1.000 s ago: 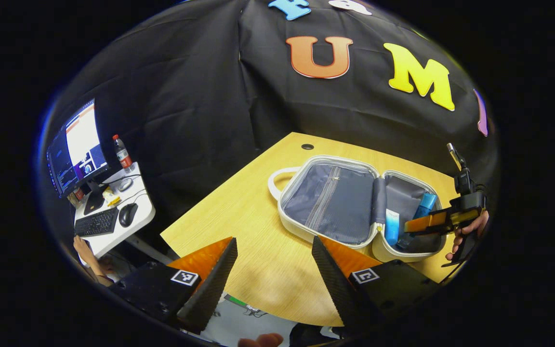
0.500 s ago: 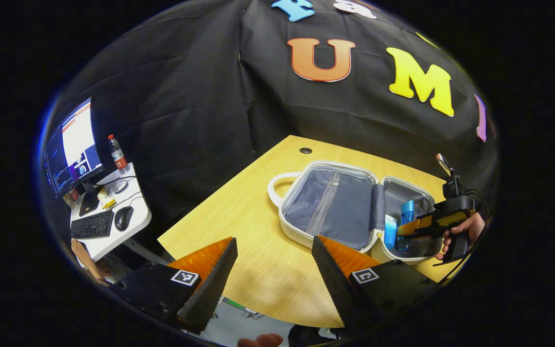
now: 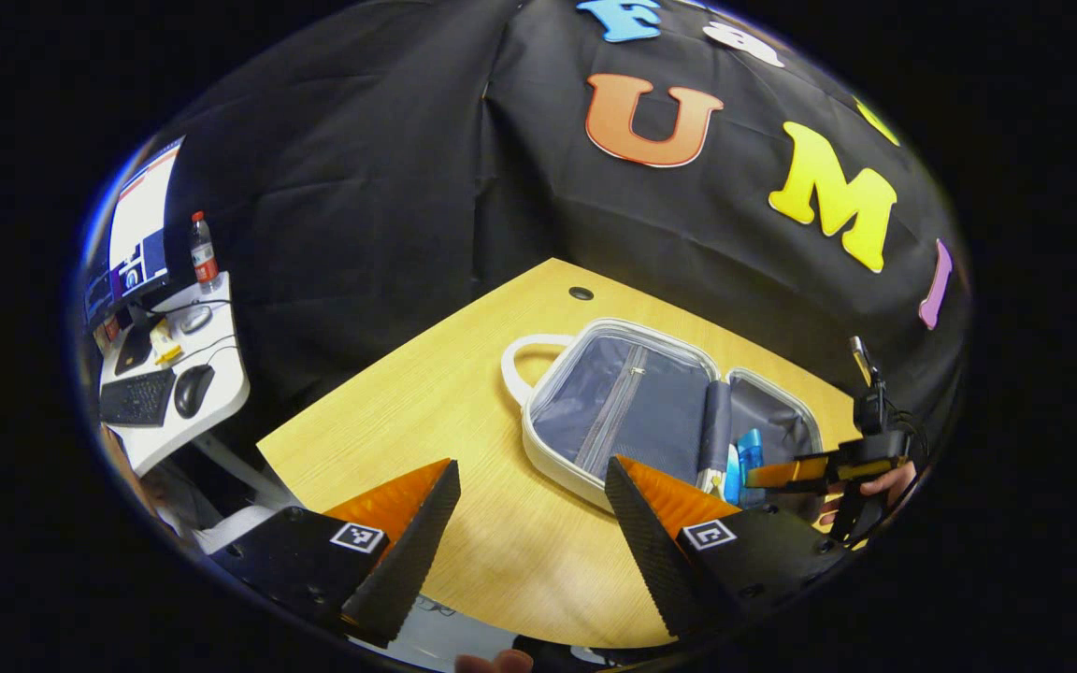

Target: First open the suitcase, pack the skin care products into it, and then close the suitcase.

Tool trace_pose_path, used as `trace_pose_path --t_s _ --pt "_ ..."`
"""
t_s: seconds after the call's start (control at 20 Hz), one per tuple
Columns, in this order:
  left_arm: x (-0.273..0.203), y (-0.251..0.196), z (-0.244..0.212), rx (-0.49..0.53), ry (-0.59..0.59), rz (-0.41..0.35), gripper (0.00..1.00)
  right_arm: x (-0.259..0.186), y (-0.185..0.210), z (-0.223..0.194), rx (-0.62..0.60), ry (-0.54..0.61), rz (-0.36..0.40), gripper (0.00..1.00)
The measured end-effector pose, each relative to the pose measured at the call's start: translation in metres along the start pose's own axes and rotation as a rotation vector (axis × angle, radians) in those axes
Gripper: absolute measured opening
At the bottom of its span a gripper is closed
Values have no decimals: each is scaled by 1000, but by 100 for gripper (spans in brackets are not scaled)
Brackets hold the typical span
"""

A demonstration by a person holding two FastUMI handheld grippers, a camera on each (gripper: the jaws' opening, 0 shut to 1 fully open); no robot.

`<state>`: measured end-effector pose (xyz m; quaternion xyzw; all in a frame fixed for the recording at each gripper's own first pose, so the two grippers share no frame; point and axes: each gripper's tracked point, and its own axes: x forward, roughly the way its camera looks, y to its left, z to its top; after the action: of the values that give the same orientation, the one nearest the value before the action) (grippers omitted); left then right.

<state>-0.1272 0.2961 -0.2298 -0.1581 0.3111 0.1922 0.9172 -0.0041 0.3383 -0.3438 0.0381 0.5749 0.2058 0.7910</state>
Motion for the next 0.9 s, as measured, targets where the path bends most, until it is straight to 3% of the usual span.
trace_pose_path --t_s 0.05,0.1,0.2,0.35,0.4,0.6,0.75,0.8,0.85,0.9 --pt "4 3 6 -6 -10 -11 99 -12 -4 3 -48 -37 -17 68" --pt "6 11 12 -4 -21 -18 100 -26 -7 6 -103 -77 -32 81" --pt "19 19 19 -13 -26 -61 99 -54 -5 12 -228 -151 -44 82" --pt "49 16 29 -131 -2 -219 98 -100 -1 20 -390 -253 -44 79" --pt "60 19 33 -165 6 -261 98 -114 1 18 -413 -274 -33 83" --pt "120 29 43 -339 54 -394 97 -151 -1 9 -433 -307 -12 82" --pt "167 30 42 -436 102 -455 94 -168 -14 3 -415 -306 -39 83" --pt "181 30 40 -470 123 -470 80 -173 -18 1 -399 -307 -48 80" --pt "194 27 35 -505 156 -480 90 -177 -24 1 -394 -309 -67 80" --pt "203 21 33 -547 183 -496 86 -180 -31 1 -392 -311 -83 83"
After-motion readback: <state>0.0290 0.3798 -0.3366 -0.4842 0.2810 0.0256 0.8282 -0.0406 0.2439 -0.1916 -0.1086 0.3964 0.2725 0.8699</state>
